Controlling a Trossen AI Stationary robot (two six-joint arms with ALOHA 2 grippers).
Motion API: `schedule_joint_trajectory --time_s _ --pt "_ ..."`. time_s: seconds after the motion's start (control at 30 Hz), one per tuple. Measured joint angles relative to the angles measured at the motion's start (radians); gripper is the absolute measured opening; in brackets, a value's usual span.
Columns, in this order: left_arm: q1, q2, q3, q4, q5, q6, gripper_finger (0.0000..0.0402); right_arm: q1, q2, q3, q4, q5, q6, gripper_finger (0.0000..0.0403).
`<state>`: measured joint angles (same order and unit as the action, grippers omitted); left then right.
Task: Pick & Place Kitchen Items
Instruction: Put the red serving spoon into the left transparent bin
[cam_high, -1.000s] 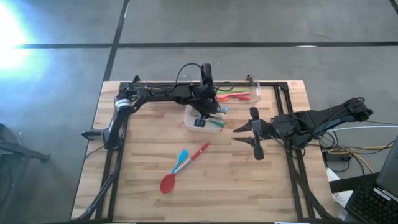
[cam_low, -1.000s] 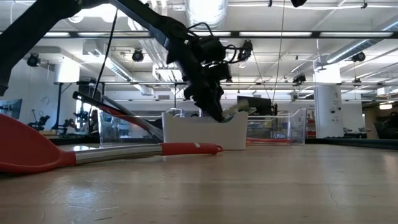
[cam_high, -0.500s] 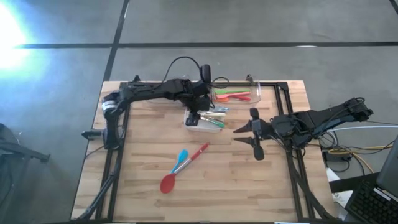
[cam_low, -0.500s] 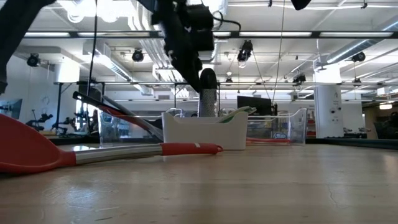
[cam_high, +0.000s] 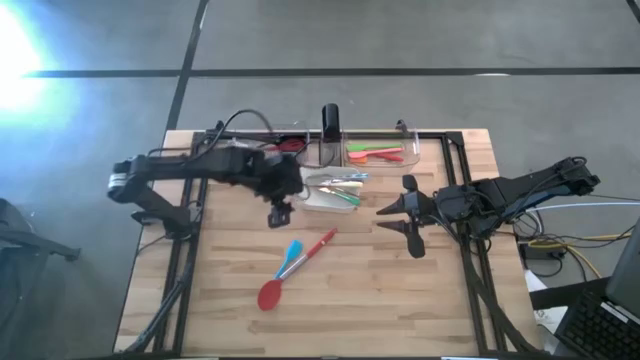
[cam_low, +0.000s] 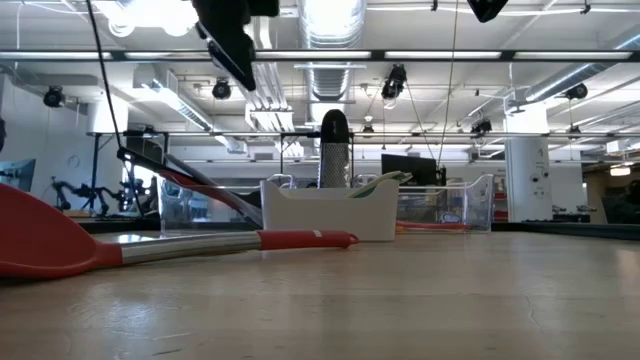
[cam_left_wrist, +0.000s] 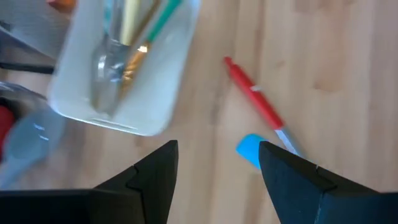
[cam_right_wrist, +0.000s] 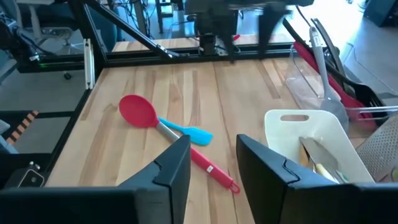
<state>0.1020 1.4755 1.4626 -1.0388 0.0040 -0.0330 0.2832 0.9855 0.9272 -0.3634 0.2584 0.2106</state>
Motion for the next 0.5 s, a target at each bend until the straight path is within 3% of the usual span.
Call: schedule_joint_trajectory --time_s 0.23,0.5 --pt "-0.145 -0.141 -0.254 0.233 -0.003 -0.145 0.0227 0.000 0.000 0.000 0.002 0.000 0.000 0.0111" --pt "-0.218 -0.123 -0.527 0.674 -0.001 -0.249 0.0227 0.000 0.000 0.000 0.006 0.001 0.000 0.0101"
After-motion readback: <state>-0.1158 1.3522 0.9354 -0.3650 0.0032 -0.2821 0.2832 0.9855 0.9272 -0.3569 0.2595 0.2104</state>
